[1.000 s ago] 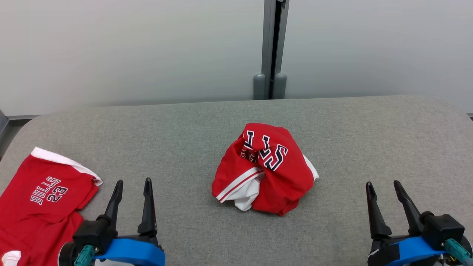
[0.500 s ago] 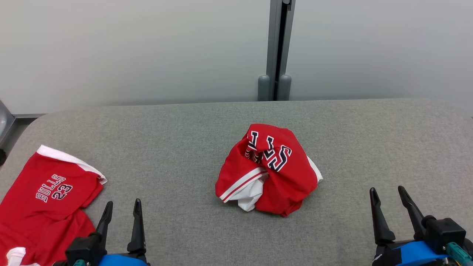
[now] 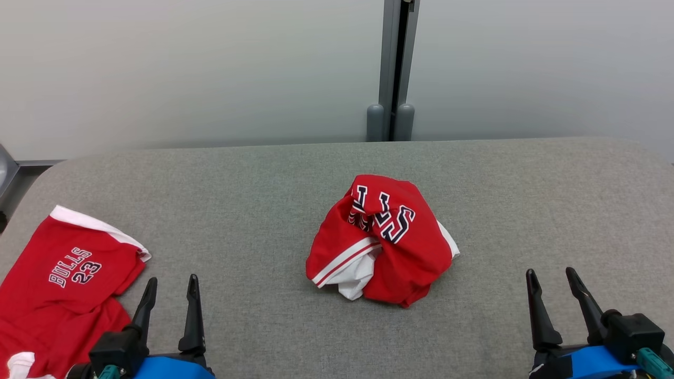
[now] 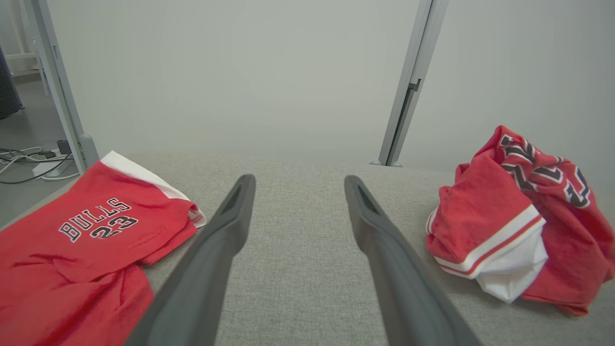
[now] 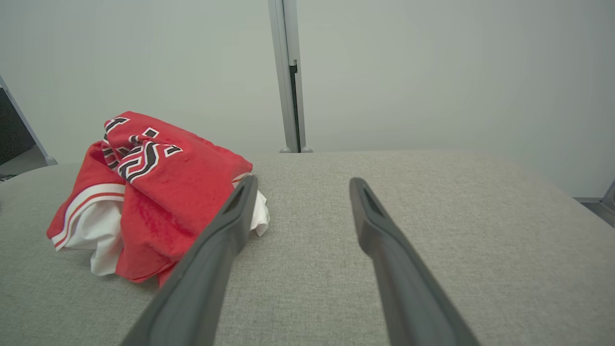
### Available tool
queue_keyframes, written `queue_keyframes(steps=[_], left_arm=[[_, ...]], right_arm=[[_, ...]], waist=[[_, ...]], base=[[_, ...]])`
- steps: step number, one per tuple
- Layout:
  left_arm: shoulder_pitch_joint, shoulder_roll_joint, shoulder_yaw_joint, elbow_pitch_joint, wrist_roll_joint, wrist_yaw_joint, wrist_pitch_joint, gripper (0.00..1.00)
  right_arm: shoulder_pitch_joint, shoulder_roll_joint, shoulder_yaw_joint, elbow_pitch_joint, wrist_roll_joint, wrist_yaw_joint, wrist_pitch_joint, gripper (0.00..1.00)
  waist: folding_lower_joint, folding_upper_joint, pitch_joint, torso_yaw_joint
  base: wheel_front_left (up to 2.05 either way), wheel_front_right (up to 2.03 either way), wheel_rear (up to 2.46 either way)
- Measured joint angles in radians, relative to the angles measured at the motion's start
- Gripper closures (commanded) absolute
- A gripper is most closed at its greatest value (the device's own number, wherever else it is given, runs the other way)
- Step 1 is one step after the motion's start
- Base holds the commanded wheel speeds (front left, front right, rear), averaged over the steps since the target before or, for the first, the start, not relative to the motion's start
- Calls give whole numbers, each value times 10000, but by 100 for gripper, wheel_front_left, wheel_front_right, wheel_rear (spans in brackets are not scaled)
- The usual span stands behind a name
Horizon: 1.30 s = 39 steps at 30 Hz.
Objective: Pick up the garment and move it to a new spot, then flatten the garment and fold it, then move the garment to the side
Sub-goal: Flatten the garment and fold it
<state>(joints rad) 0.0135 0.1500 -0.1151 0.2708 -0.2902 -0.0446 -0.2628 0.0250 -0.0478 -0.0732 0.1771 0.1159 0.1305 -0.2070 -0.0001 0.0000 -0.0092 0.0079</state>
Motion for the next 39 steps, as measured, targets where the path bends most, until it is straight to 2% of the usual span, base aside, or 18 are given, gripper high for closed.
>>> queue_keyframes(steps=[5, 8, 13, 17, 22, 32, 33, 34, 36, 37, 39], left_arm=[[-2, -33, 38, -54, 29, -46, 0, 0], [-112, -56, 48, -107, 33, -86, 0, 0], [-480, -182, -15, -234, 92, -176, 0, 0], [-869, -253, -178, -326, 178, -263, -2, 0], [-1377, -284, -337, -407, 276, -378, -2, 0], [-1629, -407, -598, -199, 353, -533, -2, 0], [-1629, -418, -598, -174, 353, -537, 0, 0], [-1625, -420, -594, -155, 353, -543, -2, 0], [-1615, -428, -591, -115, 353, -546, -2, 0], [-1610, -426, -589, -88, 355, -548, -2, 0], [-1592, -428, -583, -63, 353, -579, -2, 0]], right_arm=[[-65, -2, 111, 27, 42, 0, 12, 0], [-700, -2, 213, -104, 282, 0, 303, 0], [-2223, 0, 430, 253, 403, 0, 2347, 0], [-3642, -4, 311, 1264, 222, 0, 4098, 0], [-5099, -100, 33, 3091, 29, 0, 5375, 0], [-6169, -683, 441, 6148, -134, 0, 5668, 0], [-6212, -729, 504, 6335, -128, 0, 5653, 5], [-6307, -771, 520, 6543, -73, 0, 5649, 39], [-6381, -765, 606, 6838, 48, 0, 5496, 84], [-6381, -752, 671, 6936, 134, 2, 5436, 100], [-6381, -731, 748, 7016, 247, 2, 5329, 100]], waist=[[0, 0, 132, -6], [0, 0, 321, -37], [0, 0, 699, 33], [1, 0, 1089, 184], [3, 0, 1608, 544], [3, 0, 2104, 1580], [2, 0, 2098, 1643], [3, 0, 2079, 1675], [2, 0, 2003, 1681], [2, 0, 1949, 1684], [2, 0, 1880, 1685]], base=[[0, 0, 0], [0, 0, 0], [0, 0, 0], [0, 0, 0], [0, 0, 0], [0, 0, 0], [0, 0, 0], [0, 0, 0], [0, 0, 0], [0, 0, 0], [0, 0, 0]])
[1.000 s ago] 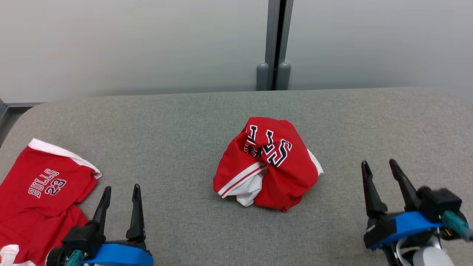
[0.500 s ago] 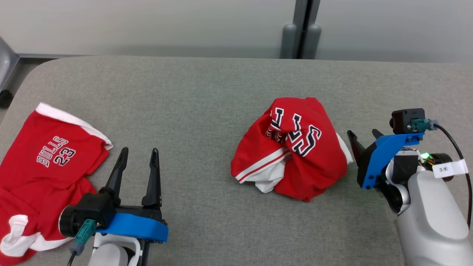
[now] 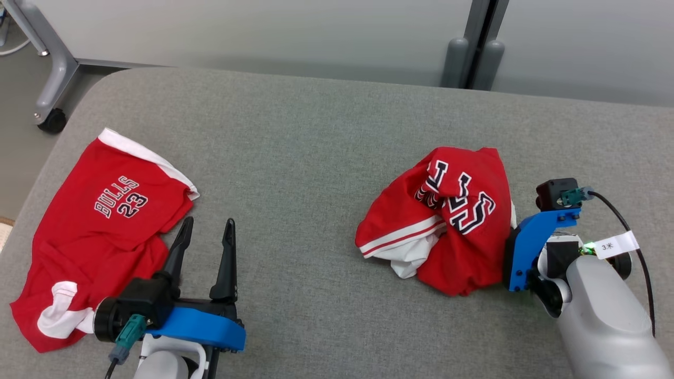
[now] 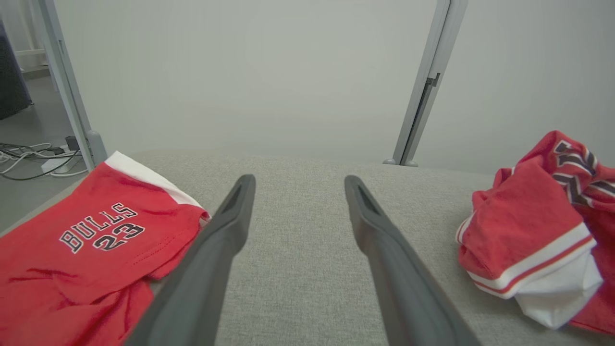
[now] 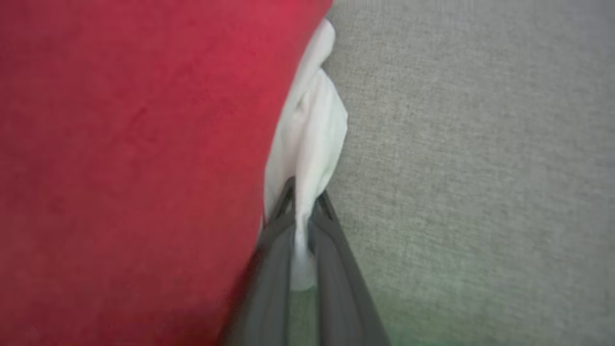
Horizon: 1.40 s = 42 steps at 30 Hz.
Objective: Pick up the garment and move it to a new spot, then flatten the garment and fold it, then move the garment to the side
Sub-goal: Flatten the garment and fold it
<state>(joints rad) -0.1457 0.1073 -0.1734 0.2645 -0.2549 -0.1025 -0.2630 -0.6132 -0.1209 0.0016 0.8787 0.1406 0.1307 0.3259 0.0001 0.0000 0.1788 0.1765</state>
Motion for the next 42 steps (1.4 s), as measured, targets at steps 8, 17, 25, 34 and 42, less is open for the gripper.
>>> queue_keyframes(steps=[8, 17, 25, 34, 42], left_arm=[[361, -44, 71, 174, -19, -12, 0, 0], [685, -40, 75, 265, -79, -27, 0, 0], [886, -44, 98, 242, -123, -25, 0, 0], [989, -40, 234, 121, -153, 58, 0, 0], [1007, -69, 272, -52, -167, 88, 0, 0]], right_arm=[[-327, -203, 815, -1091, 656, -2, -1210, 100], [-649, -309, 2679, -4821, 2253, -2, -702, 100], [-1938, -203, 3459, -6581, 2867, -2, -372, 100], [-3275, 140, 3129, -7919, 3446, 0, -508, 100], [-2231, -412, 1338, -7670, 2782, -2, -272, 100]], waist=[[-1, 0, -712, -228], [-3, 0, -1629, -464], [-3, 0, -1873, -388], [-2, 0, -1856, -443], [-2, 0, -1579, -647]], base=[[0, 0, 0], [0, 0, 0], [0, 0, 0], [0, 0, 0], [0, 0, 0]])
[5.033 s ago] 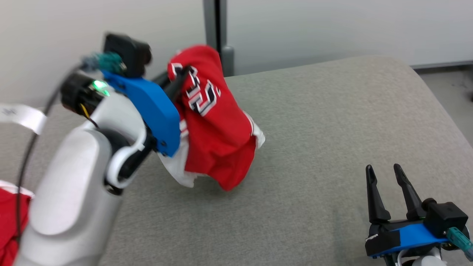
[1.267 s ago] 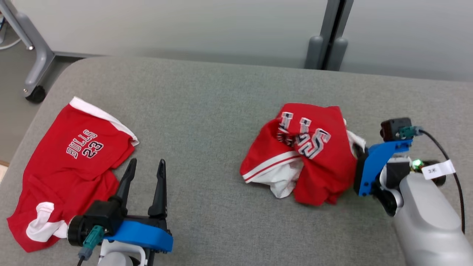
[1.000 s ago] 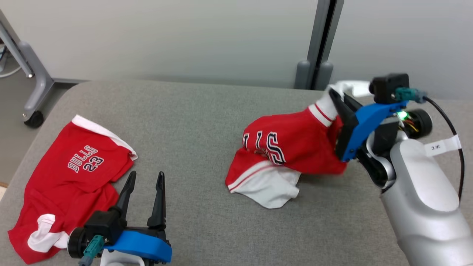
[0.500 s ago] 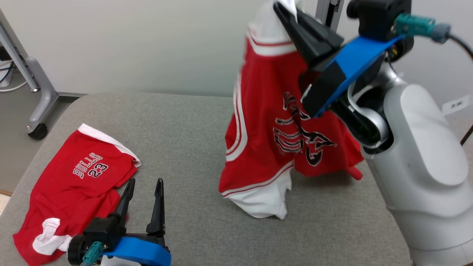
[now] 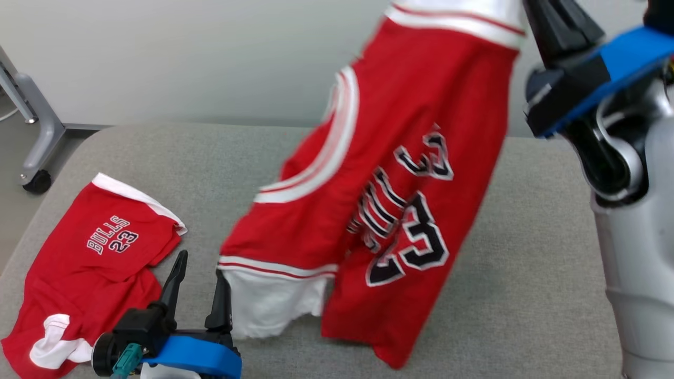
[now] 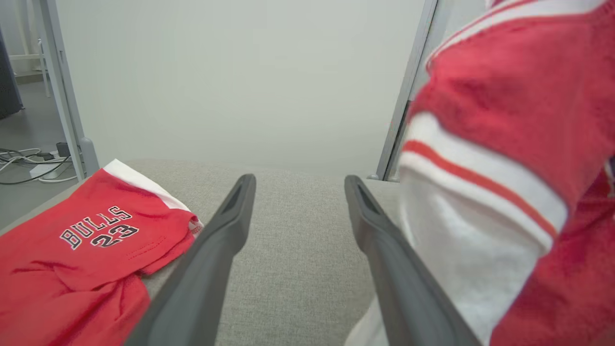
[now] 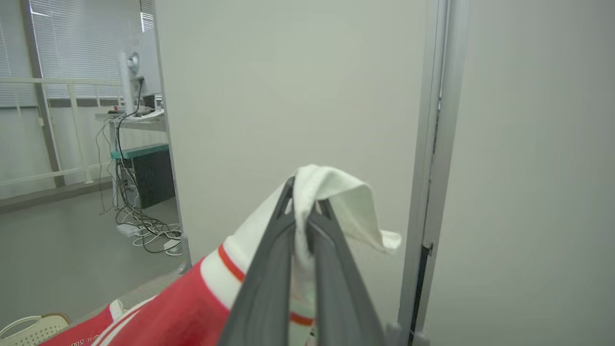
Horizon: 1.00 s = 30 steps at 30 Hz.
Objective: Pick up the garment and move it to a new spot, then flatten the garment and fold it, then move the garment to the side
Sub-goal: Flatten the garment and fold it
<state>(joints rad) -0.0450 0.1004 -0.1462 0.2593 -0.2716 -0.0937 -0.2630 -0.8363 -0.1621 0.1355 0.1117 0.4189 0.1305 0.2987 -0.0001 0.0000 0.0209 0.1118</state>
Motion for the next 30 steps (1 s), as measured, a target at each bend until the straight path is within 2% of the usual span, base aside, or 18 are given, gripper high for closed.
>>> queue_keyframes(steps=[7, 12, 16, 18, 19, 20, 21, 24, 26, 27, 30], left_arm=[[-373, -59, -125, -31, 4, -48, 0, 0], [-636, -59, -153, -42, 25, -98, 0, 0], [-796, -73, -244, 2, 77, -123, 0, 0], [-833, -90, -259, 27, 79, -127, 0, 0], [-832, -92, -259, 52, 79, -128, 0, 0], [-832, -92, -257, 65, 81, -128, 0, 0], [-832, -96, -263, 86, 84, -130, 0, 0], [-825, -104, -215, 132, 86, -132, 0, 0], [-782, -115, -169, 148, 90, -130, 0, 0], [-782, -115, -169, 148, 90, -130, 0, 0], [-709, -130, -130, 148, 100, -130, 0, 0]], right_arm=[[2098, -320, -1858, 1900, -644, 0, -314, 100], [2718, -309, -2945, 3624, -1198, 0, -1085, 100], [2966, -385, -3415, 4886, -1873, 0, -1327, 100], [3119, -405, -3442, 5402, -2119, 0, -1032, 100], [3220, -424, -3404, 5609, -2255, 0, -819, 85], [3332, -449, -3358, 5745, -2349, 0, -604, 50], [3431, -499, -3292, 5846, -2443, 0, -349, 0], [3598, -681, -3118, 5758, -2610, 0, 272, 0], [3644, -823, -3022, 5022, -2792, 0, 928, 0], [3644, -823, -3022, 5022, -2792, 0, 928, 0], [3708, -871, -3124, 3616, -3145, 0, 1381, 0]], waist=[[1, 0, 534, -55], [1, 0, 884, -20], [1, 0, 1039, 105], [2, 0, 1074, 172], [2, 0, 1073, 199], [1, 0, 1061, 224], [2, 0, 1042, 252], [1, 0, 956, 288], [1, 0, 823, 298], [1, 0, 823, 298], [1, 0, 684, 330]], base=[[0, 0, 0], [0, 0, 0], [0, 0, 0], [0, 0, 0], [0, 0, 0], [0, 0, 0], [0, 0, 0], [0, 0, 0], [0, 0, 0], [0, 0, 0], [0, 0, 0]])
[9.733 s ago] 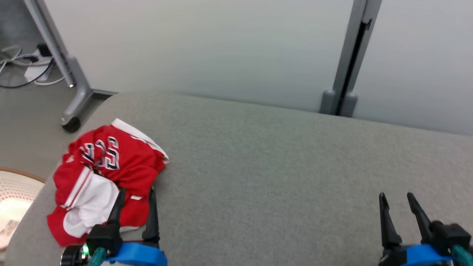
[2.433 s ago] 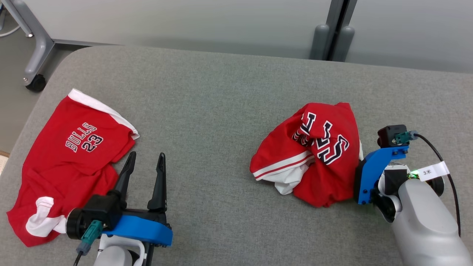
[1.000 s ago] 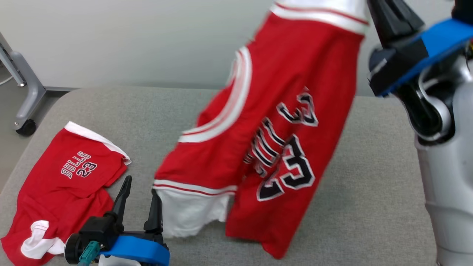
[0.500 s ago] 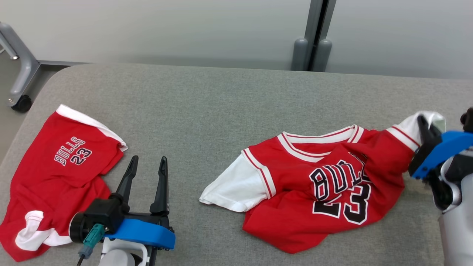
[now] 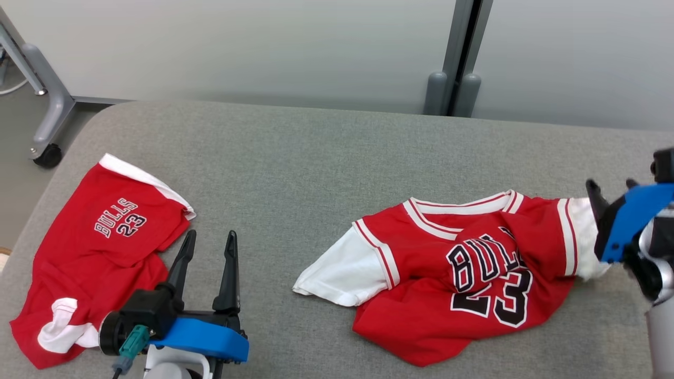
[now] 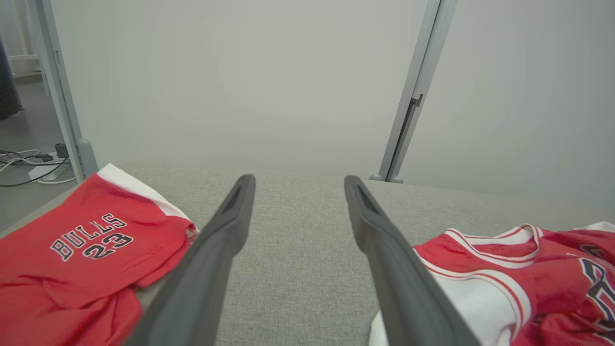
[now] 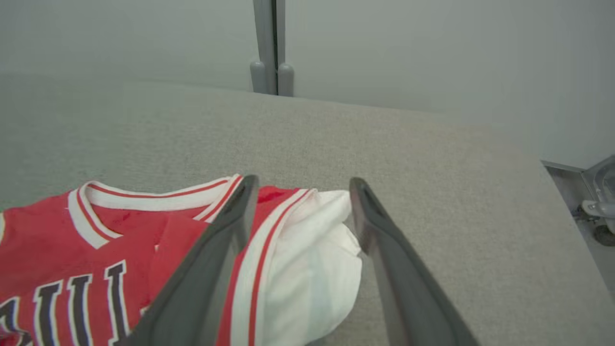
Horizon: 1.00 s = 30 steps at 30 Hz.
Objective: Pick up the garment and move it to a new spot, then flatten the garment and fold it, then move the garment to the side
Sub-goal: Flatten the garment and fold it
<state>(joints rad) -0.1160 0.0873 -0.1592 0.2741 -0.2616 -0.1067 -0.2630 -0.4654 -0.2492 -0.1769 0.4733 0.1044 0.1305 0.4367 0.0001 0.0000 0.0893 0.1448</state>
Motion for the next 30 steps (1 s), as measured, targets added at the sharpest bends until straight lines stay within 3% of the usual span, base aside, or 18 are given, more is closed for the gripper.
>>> queue_keyframes(steps=[5, 9, 15, 23, 30], left_arm=[[105, -29, -35, -12, 15, -4, 0, 0], [94, -56, -75, -52, 19, -27, 0, 0], [-163, -119, -205, -138, 82, -75, 0, 0], [-572, -211, -583, -259, 153, -107, 0, 0], [-816, -272, -809, -263, 100, -148, 0, 0]], right_arm=[[79, 495, 575, -2307, 159, 0, 922, 0], [62, 771, 1532, -2792, 610, 0, 1542, 0], [-788, 1269, 2136, -1407, 1149, 0, 1778, 0], [-1814, 1383, 2146, 1068, 709, 0, 1703, 0], [-2113, 1427, 2558, 2483, 460, 0, 1400, 0]], waist=[[0, 0, -112, 151], [0, 0, -35, 338], [0, 0, 332, 763], [0, 0, 1058, 1488], [0, 0, 1573, 1949]], base=[[0, 0, 0], [0, 0, 0], [0, 0, 0], [0, 0, 0], [0, 0, 0]])
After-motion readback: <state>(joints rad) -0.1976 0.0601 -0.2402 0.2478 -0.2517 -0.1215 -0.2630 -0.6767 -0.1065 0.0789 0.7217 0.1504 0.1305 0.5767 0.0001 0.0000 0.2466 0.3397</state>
